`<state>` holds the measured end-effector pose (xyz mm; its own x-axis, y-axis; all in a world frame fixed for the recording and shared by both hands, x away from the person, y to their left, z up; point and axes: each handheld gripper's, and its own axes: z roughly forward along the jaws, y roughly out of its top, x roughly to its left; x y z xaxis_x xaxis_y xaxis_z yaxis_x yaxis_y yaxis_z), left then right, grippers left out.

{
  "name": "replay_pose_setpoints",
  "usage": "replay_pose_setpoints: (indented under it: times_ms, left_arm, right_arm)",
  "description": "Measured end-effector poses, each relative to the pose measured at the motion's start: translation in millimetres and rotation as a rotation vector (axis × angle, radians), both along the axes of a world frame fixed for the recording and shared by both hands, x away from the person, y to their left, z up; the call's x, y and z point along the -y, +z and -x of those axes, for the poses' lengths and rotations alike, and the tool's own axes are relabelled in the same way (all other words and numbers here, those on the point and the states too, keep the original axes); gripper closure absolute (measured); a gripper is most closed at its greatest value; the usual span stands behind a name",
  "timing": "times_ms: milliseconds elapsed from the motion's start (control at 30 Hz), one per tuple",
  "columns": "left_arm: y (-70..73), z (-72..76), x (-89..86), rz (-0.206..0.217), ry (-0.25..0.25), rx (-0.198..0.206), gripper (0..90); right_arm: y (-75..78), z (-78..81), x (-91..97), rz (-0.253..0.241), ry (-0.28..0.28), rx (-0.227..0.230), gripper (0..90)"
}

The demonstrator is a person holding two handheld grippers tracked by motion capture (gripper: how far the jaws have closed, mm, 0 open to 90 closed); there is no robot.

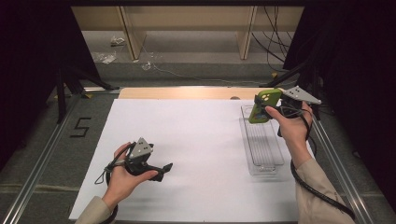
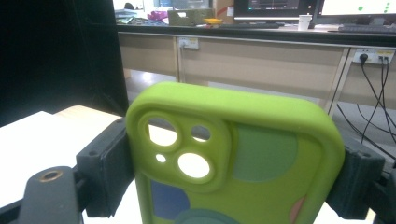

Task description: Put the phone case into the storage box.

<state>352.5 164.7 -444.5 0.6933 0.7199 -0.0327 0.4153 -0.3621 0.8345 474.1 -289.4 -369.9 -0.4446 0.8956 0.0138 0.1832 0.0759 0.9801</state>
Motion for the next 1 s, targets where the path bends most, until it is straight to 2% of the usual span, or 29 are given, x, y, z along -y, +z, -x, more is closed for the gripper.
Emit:
replay_pose_setpoints:
  times_ms: [1000]
  left_arm:
    - [1.1, -0.2, -1.3, -0.001, 0.003, 0.006, 0.0]
  right_arm:
    - [0.0, -12.7, -3.1, 0.014, -0.008, 0.004, 17.6]
